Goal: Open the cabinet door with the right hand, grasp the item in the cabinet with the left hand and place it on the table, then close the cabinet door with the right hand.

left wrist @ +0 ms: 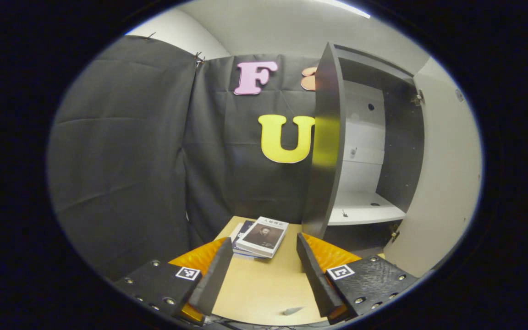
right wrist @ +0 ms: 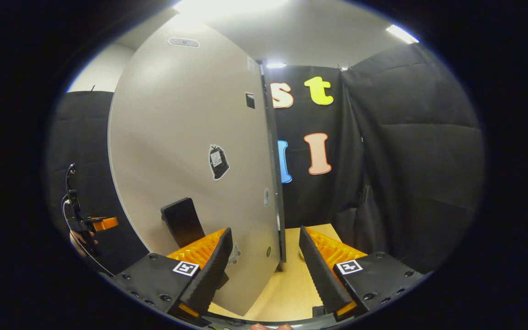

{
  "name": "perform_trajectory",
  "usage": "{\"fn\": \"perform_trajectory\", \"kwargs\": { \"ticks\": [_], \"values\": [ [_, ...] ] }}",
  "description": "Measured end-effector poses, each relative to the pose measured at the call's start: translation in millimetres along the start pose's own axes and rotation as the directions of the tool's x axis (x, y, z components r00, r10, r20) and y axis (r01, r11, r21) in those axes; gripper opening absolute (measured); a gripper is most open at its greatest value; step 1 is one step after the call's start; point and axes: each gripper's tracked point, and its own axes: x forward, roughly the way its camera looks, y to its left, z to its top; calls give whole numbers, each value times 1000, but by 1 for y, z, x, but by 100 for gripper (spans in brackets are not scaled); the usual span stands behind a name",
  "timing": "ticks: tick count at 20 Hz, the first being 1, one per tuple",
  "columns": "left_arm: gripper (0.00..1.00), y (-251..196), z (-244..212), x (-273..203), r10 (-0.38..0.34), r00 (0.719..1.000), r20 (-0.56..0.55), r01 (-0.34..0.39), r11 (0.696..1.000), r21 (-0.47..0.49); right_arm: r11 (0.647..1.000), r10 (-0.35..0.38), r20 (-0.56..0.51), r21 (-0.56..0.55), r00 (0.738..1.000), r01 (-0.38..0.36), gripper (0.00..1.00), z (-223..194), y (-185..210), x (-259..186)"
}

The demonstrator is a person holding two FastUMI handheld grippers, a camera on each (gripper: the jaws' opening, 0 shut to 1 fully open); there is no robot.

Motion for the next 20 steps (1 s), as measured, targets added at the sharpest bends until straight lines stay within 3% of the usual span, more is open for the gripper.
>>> {"fn": "perform_trajectory", "kwargs": {
  "ticks": [1,3,6,7,12,14,15,17,18,20],
  "values": [
    [84,1,1,1,0,1000,1,0,1000,-2,1000,1,10,-25,1000,-1,93,1,9,4],
    [84,3,2,3,-1,1000,6,2,1000,-5,999,30,13,-17,999,-30,88,-4,32,16],
    [84,7,6,7,-9,1000,24,9,1000,6,995,83,0,48,997,-83,88,-10,69,35],
    [84,8,8,8,-15,999,33,15,1000,15,993,103,-2,54,995,-103,93,-10,83,41],
    [85,-3,7,15,-94,995,31,94,996,9,982,186,-31,33,982,-185,94,-15,145,82],
    [84,-5,7,16,-121,992,27,121,993,17,974,224,-41,49,974,-222,89,-21,175,98],
    [84,-5,7,17,-130,991,27,129,991,23,969,240,-52,78,969,-235,94,-26,186,106],
    [84,-8,8,18,-151,988,26,151,988,25,962,252,-70,128,965,-241,89,-26,196,116],
    [85,-10,8,18,-162,986,27,162,987,23,963,242,-73,136,967,-231,94,-25,193,116],
    [84,-15,11,19,-178,983,35,177,984,19,972,201,-63,137,978,-191,94,-24,184,115]
  ]
}}
